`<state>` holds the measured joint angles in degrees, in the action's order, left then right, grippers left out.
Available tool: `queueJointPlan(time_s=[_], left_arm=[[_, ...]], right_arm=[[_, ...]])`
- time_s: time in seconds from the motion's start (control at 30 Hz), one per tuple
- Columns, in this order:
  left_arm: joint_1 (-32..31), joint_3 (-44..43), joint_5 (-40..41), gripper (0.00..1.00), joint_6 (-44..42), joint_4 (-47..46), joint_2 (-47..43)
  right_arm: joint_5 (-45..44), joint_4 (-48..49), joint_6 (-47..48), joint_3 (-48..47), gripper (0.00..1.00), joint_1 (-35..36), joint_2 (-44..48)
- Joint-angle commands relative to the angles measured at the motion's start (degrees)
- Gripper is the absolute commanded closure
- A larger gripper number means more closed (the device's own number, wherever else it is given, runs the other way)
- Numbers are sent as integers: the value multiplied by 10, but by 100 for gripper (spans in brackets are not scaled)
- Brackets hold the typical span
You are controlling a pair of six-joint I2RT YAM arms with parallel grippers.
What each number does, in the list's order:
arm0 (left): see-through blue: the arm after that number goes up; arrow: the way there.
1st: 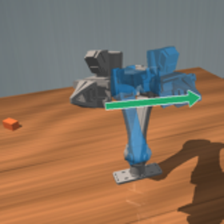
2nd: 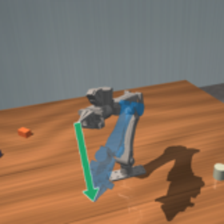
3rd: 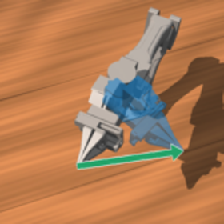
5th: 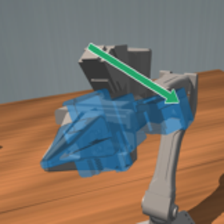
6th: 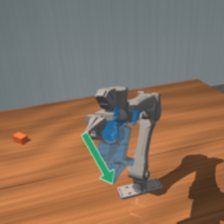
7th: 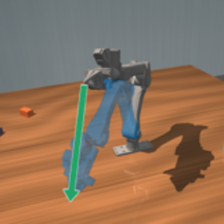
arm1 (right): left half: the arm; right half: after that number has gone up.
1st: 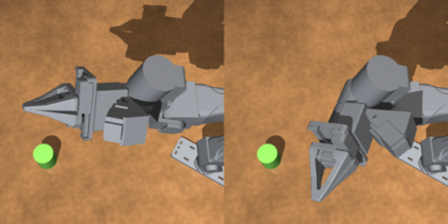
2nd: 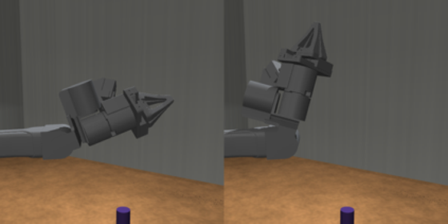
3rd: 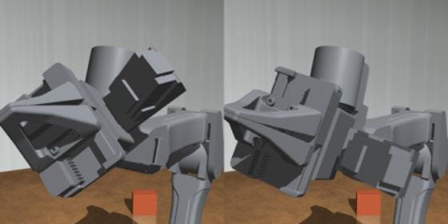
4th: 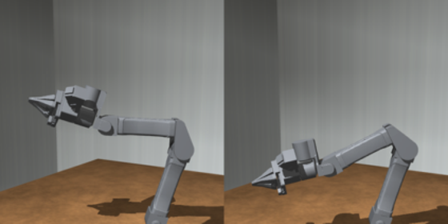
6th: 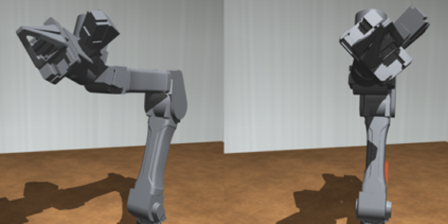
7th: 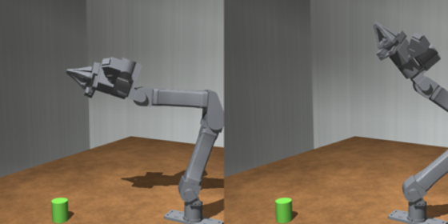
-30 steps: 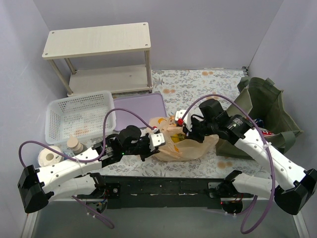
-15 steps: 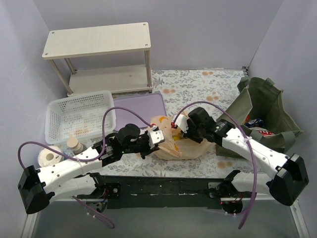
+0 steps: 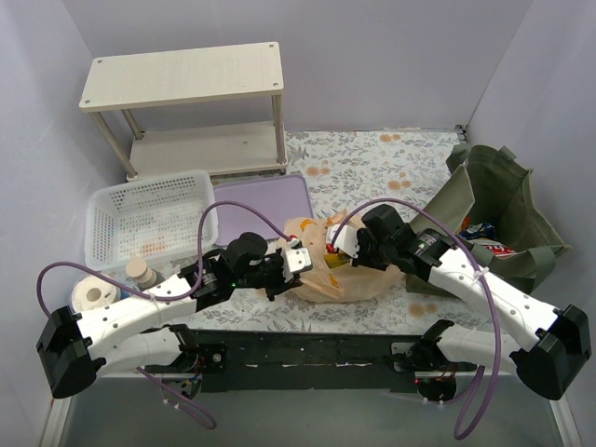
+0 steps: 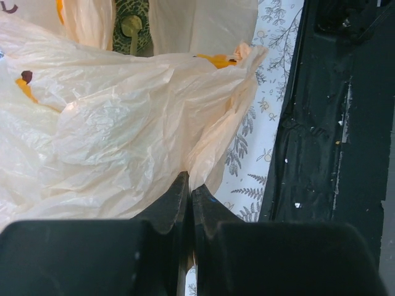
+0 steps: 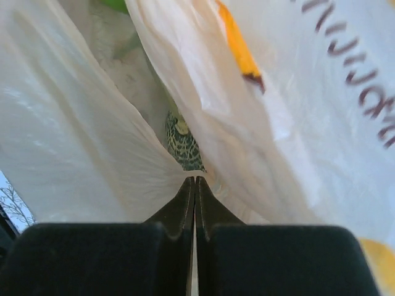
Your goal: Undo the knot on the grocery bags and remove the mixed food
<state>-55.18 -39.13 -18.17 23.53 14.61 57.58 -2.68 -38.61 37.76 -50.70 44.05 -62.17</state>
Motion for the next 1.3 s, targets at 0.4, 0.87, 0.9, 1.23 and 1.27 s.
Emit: queueJointPlan(time_s=[0.4, 0.87, 0.9, 1.23, 1.27], left_arm=[[3, 15, -42, 100, 2, -49, 7], [2, 41, -28, 100, -2, -58, -3], [3, 41, -27, 100, 0, -59, -1], [3, 25, -27, 100, 7, -46, 7], [2, 25, -28, 100, 8, -40, 7]], right_arm=[[167, -33, 412, -16, 80, 16, -9], [185, 6, 418, -2, 67, 17, -78], [186, 15, 412, -2, 67, 17, -81], [126, 152, 326, 38, 65, 17, -124], [120, 163, 320, 41, 65, 18, -126]])
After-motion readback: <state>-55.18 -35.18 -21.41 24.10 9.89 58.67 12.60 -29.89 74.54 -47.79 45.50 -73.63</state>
